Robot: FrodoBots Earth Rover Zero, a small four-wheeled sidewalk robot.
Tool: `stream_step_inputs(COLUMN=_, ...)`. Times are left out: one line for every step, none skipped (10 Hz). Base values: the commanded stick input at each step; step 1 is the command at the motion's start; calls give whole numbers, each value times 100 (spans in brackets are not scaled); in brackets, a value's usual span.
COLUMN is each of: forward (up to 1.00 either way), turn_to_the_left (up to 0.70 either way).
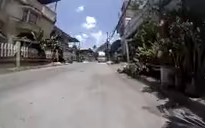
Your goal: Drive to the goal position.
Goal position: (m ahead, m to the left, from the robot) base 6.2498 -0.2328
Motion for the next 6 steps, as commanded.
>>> stream_step_inputs(forward=100, turn_to_the_left=5)
stream_step_inputs(forward=100, turn_to_the_left=5)
stream_step_inputs(forward=100, turn_to_the_left=5)
stream_step_inputs(forward=100, turn_to_the_left=5)
stream_step_inputs(forward=100, turn_to_the_left=5)
stream_step_inputs(forward=100, turn_to_the_left=5)
